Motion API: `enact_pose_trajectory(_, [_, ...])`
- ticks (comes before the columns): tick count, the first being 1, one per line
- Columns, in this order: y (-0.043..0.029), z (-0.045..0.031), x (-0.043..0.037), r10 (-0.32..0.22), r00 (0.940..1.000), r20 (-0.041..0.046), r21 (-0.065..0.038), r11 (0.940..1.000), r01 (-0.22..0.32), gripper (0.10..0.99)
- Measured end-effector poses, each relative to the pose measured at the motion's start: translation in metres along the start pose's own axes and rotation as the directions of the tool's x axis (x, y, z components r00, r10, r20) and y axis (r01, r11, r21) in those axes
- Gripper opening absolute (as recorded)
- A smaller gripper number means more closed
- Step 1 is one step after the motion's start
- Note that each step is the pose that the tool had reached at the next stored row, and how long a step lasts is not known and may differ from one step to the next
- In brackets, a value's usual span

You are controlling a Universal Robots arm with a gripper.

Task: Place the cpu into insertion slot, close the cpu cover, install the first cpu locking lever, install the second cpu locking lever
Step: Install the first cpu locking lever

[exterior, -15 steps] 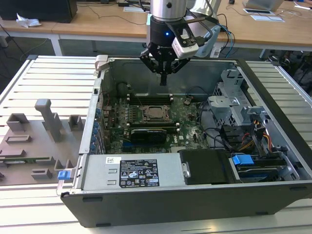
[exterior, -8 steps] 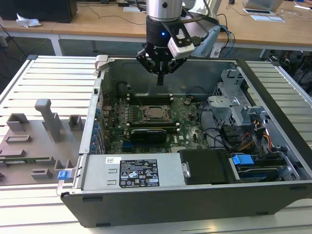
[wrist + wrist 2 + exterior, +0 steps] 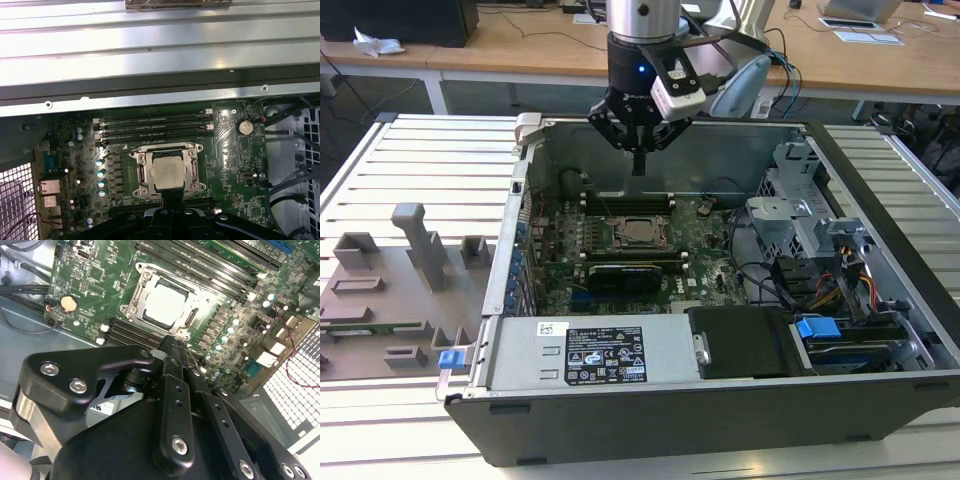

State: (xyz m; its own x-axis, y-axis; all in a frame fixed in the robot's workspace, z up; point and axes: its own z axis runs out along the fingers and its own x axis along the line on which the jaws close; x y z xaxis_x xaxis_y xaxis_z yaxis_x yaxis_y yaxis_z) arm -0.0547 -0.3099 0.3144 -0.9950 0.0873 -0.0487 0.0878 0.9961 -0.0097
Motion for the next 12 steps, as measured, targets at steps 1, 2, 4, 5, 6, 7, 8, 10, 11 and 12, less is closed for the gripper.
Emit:
enact_pose_trajectory(1, [-0.0001, 0.0, 0.0009, 0.0, 1.0, 0.0, 0.0, 1.0, 0.0, 0.106])
enact_pose_trajectory(2, [-0.0002, -0.0001, 0.002, 0.0, 1.0, 0.0, 0.0, 1.0, 0.0, 0.106])
enact_pose_trajectory(4, [-0.0005, -0.0002, 0.005, 0.0, 1.0, 0.0001, 0.0, 1.0, 0.0, 0.106])
enact_pose_trajectory(5, [-0.0006, -0.0003, 0.0067, 0.0, 1.0, 0.0001, 0.0, 1.0, 0.0, 0.106])
enact_pose_trajectory(6, [-0.0007, -0.0003, 0.0078, 0.0, 1.0, 0.0001, 0.0, 1.0, 0.0, 0.106])
enact_pose_trajectory(7, [-0.0007, -0.0004, 0.0084, 0.0, 1.0, 0.0, 0.0, 1.0, 0.0, 0.106])
enact_pose_trajectory(8, [-0.0008, -0.0004, 0.0089, 0.0, 1.0, 0.0, 0.0, 1.0, 0.0, 0.106])
enact_pose_trajectory(10, [-0.0009, -0.0005, 0.0099, 0.0, 1.0, 0.0, 0.0, 1.0, 0.0, 0.106])
enact_pose_trajectory(11, [-0.001, -0.0005, 0.0107, 0.0, 1.0, 0.0, 0.0, 1.0, 0.0, 0.106])
enact_pose_trajectory(12, [-0.001, -0.0005, 0.0113, 0.0, 1.0, 0.0, 0.0, 1.0, 0.0, 0.106])
